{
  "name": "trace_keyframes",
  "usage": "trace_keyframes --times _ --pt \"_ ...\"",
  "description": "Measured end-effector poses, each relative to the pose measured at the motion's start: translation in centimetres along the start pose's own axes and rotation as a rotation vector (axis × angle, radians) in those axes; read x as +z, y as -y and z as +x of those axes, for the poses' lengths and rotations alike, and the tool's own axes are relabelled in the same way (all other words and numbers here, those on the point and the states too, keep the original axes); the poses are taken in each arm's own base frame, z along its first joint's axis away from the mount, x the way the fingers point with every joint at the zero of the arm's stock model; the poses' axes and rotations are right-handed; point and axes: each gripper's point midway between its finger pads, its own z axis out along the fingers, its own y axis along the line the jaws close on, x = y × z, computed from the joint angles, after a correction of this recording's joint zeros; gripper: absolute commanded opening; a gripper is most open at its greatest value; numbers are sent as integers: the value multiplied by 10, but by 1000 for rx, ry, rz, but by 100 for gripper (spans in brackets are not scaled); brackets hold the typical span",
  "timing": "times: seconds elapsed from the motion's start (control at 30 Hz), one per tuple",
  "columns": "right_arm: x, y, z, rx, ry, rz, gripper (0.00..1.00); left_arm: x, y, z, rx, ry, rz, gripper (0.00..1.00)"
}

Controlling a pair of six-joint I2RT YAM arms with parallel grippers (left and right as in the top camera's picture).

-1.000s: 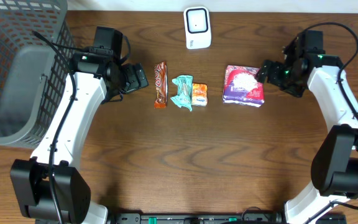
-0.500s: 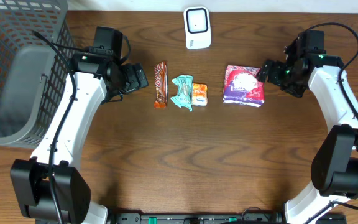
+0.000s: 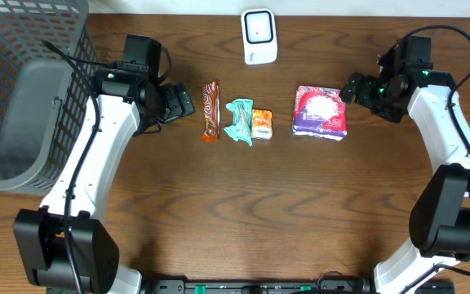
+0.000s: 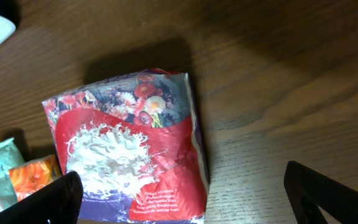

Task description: Scan the item barcode

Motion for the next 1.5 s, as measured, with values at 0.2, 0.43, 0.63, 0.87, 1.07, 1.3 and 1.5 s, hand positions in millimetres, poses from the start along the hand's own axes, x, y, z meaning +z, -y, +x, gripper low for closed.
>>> trace_keyframes --times 0.2,0.43,0.63,0.87,1.07,1.3,1.5 --pt "0 9 -3 -12 17 53 99 0 0 0 0 0 0 98" --pt "-1 14 -12 -27 57 85 99 0 0 0 0 0 0 98" --pt "-1 14 -18 -41 82 88 99 0 0 0 0 0 0 98" --pt "0 8 -25 -52 104 53 99 0 0 0 0 0 0 98" --pt "27 4 -12 -42 24 -6 99 0 0 0 0 0 0 98" --pt "77 -2 19 -37 -135 -119 92 0 0 0 0 0 0 98" --pt "88 -14 29 -48 -194 -221 59 0 0 0 0 0 0 98"
